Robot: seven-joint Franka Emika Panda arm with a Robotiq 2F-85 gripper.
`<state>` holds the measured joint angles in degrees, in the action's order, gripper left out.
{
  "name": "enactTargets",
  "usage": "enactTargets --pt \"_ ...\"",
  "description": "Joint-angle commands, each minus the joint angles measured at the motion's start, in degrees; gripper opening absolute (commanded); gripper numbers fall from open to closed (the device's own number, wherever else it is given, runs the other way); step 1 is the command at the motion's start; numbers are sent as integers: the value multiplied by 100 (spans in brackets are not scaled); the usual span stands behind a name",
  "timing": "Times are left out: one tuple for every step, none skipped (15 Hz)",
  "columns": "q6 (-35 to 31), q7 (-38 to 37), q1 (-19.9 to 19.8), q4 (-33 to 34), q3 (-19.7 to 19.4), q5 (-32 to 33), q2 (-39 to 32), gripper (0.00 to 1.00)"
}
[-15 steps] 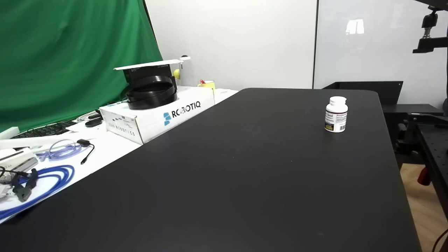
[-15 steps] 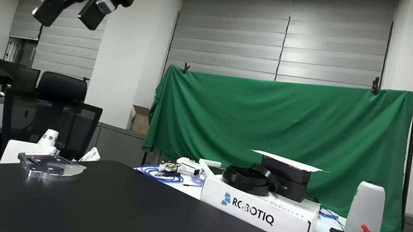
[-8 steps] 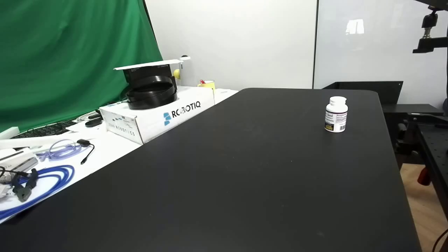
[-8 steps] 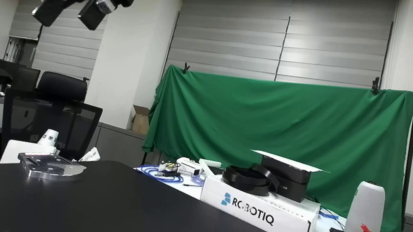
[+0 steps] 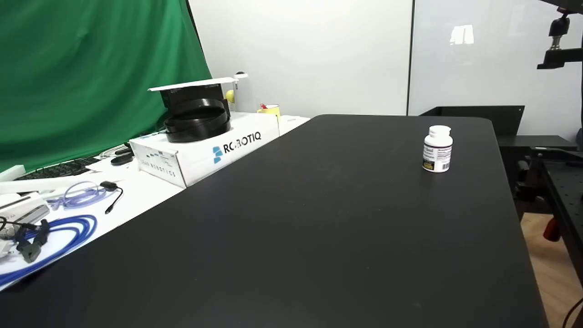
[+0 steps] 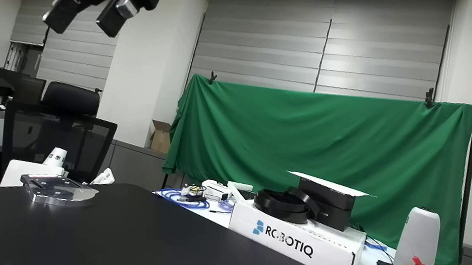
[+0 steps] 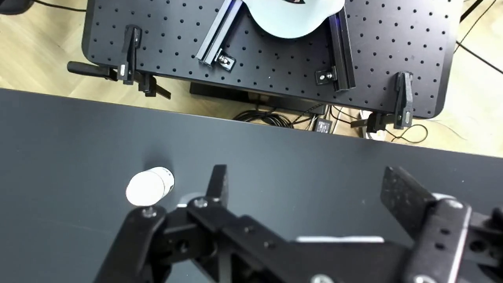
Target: Pick up the vial and move it forward
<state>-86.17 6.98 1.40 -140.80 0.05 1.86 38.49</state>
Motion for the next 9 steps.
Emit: enactTargets --pt "-608 336 -93 -26 -282 398 -116 100" --pt "-906 509 -136 -44 -420 526 -164 100" --pt "-1143 578 -232 -11 -553 652 -275 100" --pt "-1400 708 -293 -5 -698 744 -347 100" --pt "-1643 798 -374 13 -821 842 -430 100" --pt "-1965 938 -469 7 -978 948 -530 100" --pt "-2218 1068 -554 30 -1123 1006 -653 100" --pt "-2467 1196 -634 42 -1270 1022 -780 100" --pt "-2749 1350 -707 20 -1407 1044 -892 100"
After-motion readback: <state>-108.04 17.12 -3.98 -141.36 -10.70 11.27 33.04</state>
